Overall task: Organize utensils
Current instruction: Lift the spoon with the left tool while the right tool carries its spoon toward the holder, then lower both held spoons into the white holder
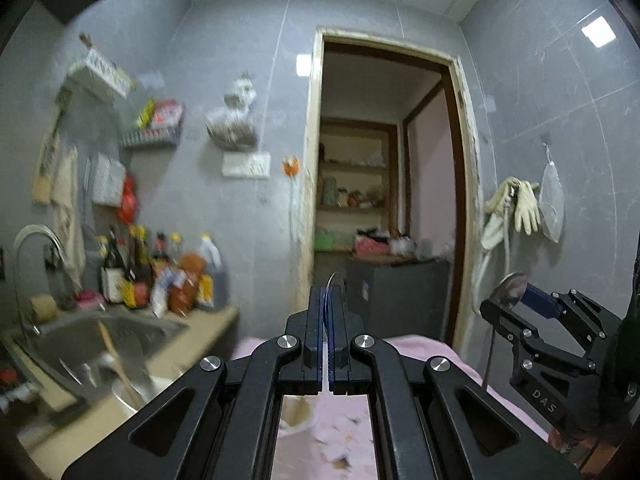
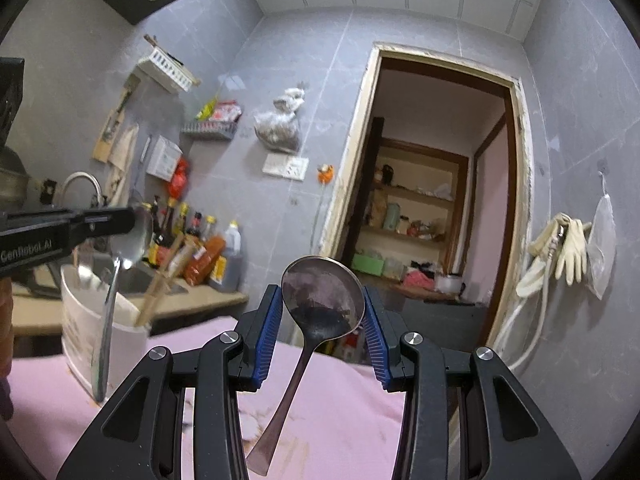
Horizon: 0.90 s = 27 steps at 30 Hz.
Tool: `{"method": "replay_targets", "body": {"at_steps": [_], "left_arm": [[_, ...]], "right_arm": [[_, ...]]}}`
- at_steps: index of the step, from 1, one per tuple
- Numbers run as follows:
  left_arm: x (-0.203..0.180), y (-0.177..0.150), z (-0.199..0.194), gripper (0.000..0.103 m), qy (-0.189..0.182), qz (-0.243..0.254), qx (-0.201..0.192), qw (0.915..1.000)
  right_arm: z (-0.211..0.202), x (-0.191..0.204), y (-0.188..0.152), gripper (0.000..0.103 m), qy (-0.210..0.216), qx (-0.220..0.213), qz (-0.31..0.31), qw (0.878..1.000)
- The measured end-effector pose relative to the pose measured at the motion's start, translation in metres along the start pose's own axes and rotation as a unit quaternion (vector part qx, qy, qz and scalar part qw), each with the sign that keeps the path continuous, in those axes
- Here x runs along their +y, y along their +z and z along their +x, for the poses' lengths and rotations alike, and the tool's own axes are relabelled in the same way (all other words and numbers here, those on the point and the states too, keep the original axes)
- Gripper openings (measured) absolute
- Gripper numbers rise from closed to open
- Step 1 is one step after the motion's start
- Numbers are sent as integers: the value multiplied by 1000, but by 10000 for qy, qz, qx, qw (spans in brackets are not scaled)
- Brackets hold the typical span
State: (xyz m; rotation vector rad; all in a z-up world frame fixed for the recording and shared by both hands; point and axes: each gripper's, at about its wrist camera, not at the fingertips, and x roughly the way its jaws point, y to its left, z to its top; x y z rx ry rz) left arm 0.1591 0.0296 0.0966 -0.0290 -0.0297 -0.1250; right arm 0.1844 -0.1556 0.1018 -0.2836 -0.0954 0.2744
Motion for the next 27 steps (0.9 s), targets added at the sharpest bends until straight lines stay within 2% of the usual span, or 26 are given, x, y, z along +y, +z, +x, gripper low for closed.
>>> {"method": "replay_targets", "body": {"at_steps": [4,8,17,21,27], "left_arm": [[19,19,-13,0,225,175,-175,9994],[42,29,-20,0,621,381,-311,9969],[105,27,-19,0,1455,450,-389,9876],[123,20,-8,0,1706,411,-360,9838],[142,5,17,0,1942,138,-151,9807]], "right_arm": [[7,12,17,38,177,-104,91,9997],[12,28,33,38,351,-258,135,9990],[29,66,65,38,798,-509,285,9951],[39,75,69,38,819,-519,474,9942],[60,97,64,38,455,-358,559,9968]]}}
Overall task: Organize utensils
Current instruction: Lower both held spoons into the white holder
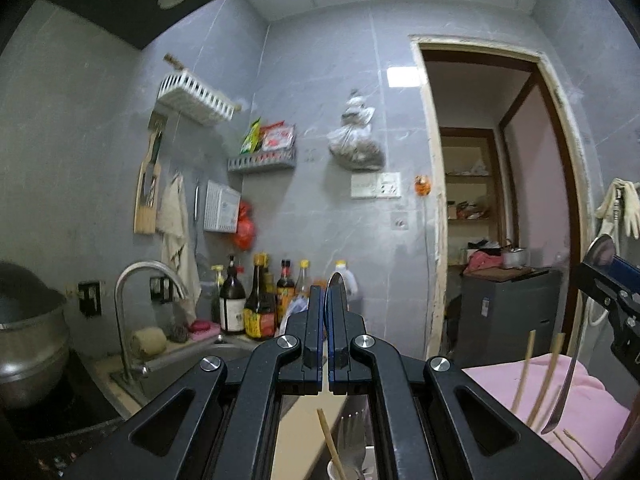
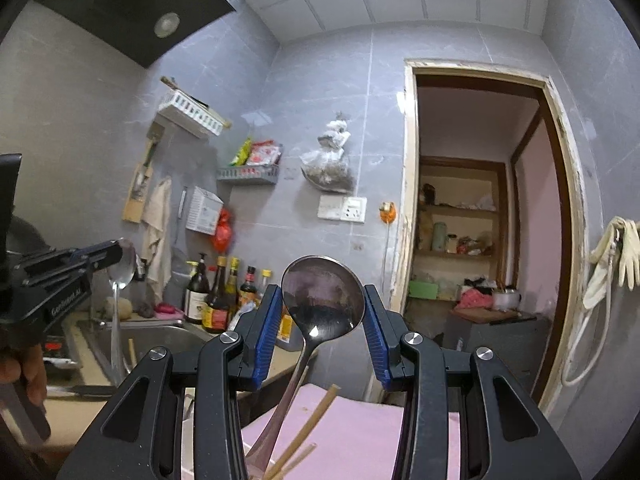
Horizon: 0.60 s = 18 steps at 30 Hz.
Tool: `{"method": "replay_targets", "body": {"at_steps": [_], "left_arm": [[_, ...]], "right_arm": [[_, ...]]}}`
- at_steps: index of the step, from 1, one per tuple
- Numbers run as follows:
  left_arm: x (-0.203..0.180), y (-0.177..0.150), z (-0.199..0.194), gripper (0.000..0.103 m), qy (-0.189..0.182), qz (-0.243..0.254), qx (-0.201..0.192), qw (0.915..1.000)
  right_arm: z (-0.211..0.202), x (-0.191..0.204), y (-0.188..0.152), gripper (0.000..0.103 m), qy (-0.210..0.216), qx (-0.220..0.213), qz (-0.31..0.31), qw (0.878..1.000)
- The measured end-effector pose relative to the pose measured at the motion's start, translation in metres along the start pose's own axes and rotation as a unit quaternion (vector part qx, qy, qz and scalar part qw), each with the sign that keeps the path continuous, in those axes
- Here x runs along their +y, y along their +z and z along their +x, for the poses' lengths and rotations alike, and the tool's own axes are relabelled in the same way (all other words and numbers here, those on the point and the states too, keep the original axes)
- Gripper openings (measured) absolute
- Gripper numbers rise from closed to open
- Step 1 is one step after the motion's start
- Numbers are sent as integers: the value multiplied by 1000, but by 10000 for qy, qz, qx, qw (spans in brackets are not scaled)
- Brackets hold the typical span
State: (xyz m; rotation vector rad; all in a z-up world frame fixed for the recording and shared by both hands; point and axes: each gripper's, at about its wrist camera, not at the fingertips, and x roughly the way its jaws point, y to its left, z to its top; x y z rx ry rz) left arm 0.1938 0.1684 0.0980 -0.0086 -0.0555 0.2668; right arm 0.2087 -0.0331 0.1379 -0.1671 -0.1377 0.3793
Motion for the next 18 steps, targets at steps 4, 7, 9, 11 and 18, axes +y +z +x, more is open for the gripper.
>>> {"method": "replay_targets", "body": {"at_steps": [4,7,9,11,18], "left_arm": [[-3,-15,14,0,209,-16,140,9997],[-8,-25,20,0,377,118,145,9991],[-12,-32,23,0,410,217,176,9988],[-16,-40,25,0,389,276,240,9986],[-21,-57,28,0,169,197,451,9986]], "right_arm": [[15,7,-11,38,-270,155,28,9995],[24,9,-23,38,-417,281,65,9987],[27,11,-29,38,-476,332,71,9983],[29,12,-36,38,-526,387,62,9979],[31,17,-52,38,-568,461,45,9973]]}}
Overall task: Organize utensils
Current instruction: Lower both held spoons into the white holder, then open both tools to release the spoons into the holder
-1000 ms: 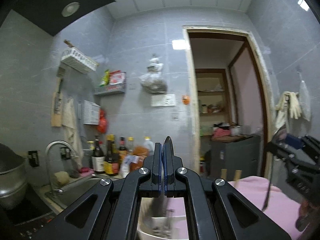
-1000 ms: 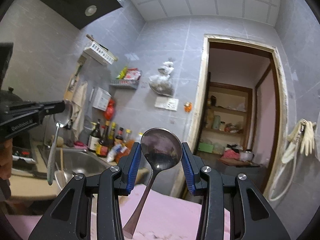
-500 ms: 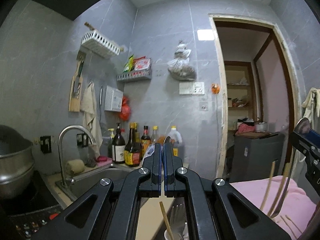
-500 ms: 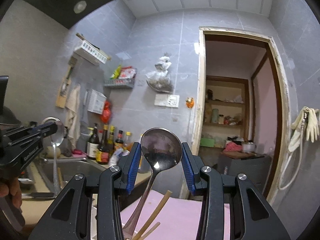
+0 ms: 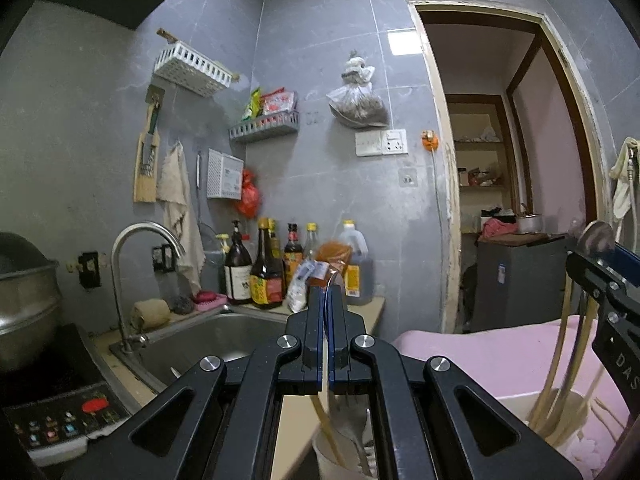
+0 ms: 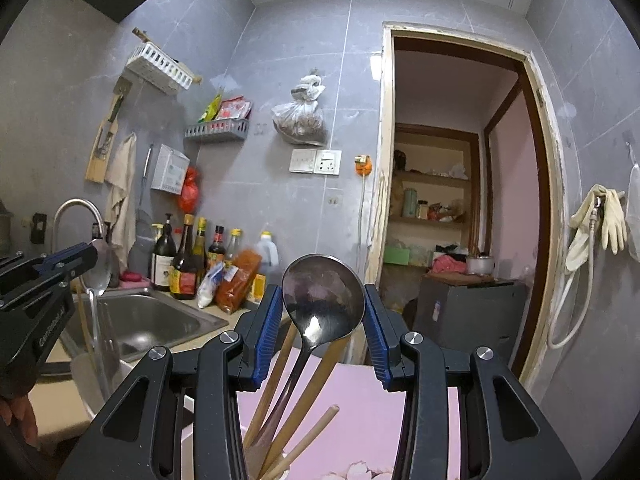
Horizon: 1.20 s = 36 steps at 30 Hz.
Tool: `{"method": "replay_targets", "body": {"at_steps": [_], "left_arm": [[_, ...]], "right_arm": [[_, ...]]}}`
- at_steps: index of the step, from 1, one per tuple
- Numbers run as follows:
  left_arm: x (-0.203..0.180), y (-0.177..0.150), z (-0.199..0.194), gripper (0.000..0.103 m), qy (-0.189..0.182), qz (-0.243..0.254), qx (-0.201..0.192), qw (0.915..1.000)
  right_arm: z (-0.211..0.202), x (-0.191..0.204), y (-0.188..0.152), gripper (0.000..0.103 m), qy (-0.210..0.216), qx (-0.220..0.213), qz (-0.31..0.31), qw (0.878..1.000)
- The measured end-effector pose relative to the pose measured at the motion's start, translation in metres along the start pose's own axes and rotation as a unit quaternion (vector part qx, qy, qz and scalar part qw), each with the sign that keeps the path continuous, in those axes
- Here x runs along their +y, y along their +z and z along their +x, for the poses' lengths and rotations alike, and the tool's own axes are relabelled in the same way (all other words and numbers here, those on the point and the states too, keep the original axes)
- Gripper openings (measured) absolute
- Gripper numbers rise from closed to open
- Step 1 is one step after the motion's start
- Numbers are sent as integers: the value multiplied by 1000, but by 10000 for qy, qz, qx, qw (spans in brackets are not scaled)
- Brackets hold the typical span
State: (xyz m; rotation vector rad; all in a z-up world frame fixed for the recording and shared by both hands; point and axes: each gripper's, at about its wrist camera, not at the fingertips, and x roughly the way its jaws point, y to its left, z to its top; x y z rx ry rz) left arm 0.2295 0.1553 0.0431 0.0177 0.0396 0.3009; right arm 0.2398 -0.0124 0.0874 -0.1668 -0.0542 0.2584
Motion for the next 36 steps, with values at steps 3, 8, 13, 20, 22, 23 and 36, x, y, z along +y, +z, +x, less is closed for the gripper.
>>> {"method": "replay_targets", "body": {"at_steps": [3,8,13,20,22,23,36], "left_arm": [[1,0,-1,1,-83,-44,-32,10000],[8,4,-1,1,-262,-254,63,9993],[17,8,1,1,-369,-451,147,9982],[13,10,-7,1,-572,-329,123,9977],[12,10,-7,1,-617,-297,135,9976],[11,9,-8,2,-640,-289,143,9974],[10,14,-14,20,-1002,-443,354,9933]], "right_arm": [[-1,-2,0,38,35,12,68,10000],[-1,-4,-2,38,130,12,154,9998],[0,-4,-4,38,221,67,195,9995],[-5,-4,-1,39,303,11,214,9993],[-6,-4,-1,40,329,20,227,9992],[-7,-4,-1,40,339,31,246,9991],[-22,-20,6,58,436,-154,440,9980]]}}
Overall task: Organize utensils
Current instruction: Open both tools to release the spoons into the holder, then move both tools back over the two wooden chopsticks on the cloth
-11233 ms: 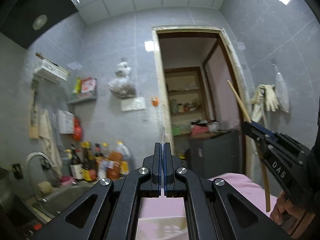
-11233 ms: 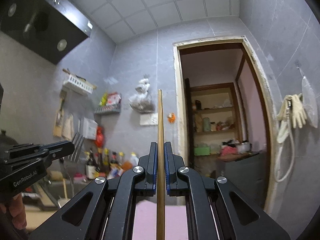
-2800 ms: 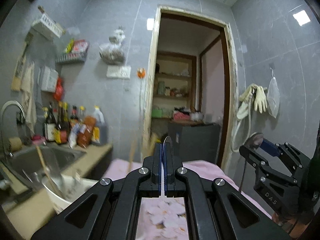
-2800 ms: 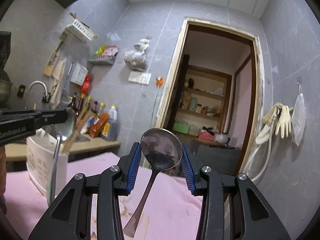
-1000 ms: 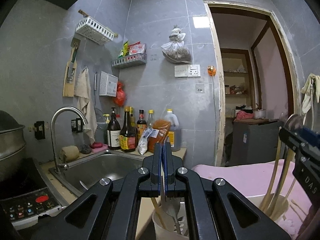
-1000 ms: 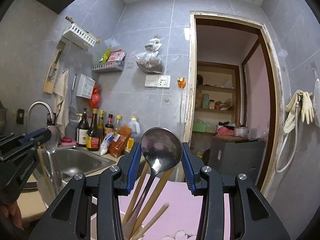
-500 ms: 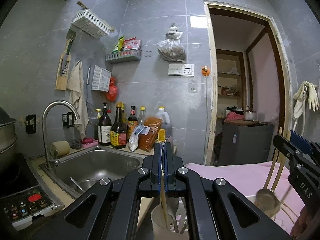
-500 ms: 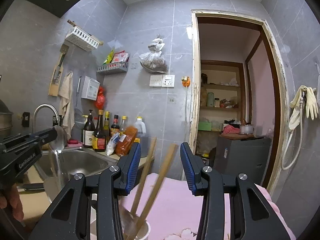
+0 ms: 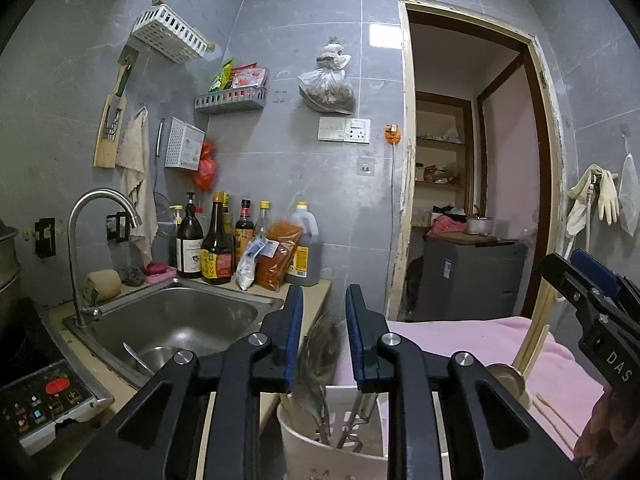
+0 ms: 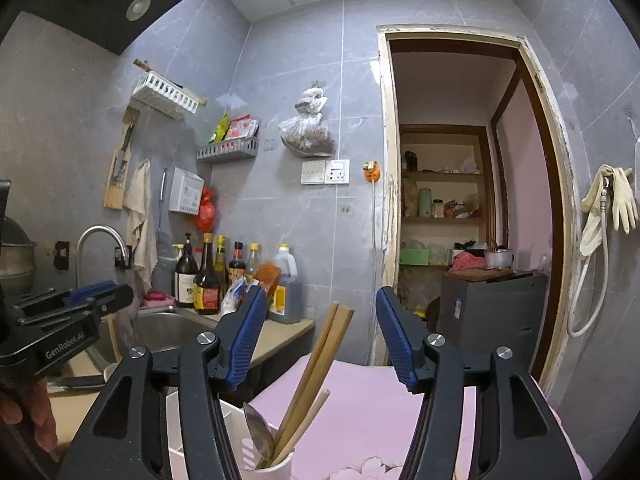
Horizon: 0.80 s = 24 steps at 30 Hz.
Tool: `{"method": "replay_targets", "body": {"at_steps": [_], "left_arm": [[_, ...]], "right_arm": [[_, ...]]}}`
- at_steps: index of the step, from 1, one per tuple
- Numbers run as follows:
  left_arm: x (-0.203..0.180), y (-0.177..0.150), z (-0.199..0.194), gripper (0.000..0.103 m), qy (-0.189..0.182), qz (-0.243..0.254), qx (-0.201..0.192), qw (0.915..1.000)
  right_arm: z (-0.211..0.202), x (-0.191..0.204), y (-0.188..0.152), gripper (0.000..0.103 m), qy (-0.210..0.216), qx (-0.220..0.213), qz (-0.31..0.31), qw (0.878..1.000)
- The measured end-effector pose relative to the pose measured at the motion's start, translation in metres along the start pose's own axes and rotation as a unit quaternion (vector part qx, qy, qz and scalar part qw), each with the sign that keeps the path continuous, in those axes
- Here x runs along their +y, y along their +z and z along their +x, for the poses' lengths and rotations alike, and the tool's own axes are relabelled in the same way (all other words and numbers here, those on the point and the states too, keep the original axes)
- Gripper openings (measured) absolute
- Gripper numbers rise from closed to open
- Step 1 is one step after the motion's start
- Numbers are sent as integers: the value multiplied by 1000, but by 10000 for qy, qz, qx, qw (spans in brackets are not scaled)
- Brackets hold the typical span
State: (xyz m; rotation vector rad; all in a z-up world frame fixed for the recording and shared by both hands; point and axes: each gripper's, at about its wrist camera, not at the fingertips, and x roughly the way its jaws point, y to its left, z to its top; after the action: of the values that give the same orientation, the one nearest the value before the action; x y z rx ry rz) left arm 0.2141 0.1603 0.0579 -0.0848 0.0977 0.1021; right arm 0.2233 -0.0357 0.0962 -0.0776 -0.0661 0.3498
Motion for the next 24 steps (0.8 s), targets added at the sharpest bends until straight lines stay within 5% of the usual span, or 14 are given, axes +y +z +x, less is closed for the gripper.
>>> {"method": "replay_targets", "body": {"at_steps": [10,15,17,24], "left_arm": [[-13,9,-17,47,-311,-190,-49,9993],[-28,16,-35,79,-519,-248,-235,9981],[-36,18,-41,84,-655,-230,-258,9973],[-67,16,-56,100,-1086,-158,-289,9935]], "right_arm": [[-15,-24,7,78,-140,-82,62,9998],[-29,-45,9,93,-273,-116,63,9995],[-36,-53,9,103,-354,-139,77,9992],[-63,-86,6,103,-500,-52,37,9987]]}}
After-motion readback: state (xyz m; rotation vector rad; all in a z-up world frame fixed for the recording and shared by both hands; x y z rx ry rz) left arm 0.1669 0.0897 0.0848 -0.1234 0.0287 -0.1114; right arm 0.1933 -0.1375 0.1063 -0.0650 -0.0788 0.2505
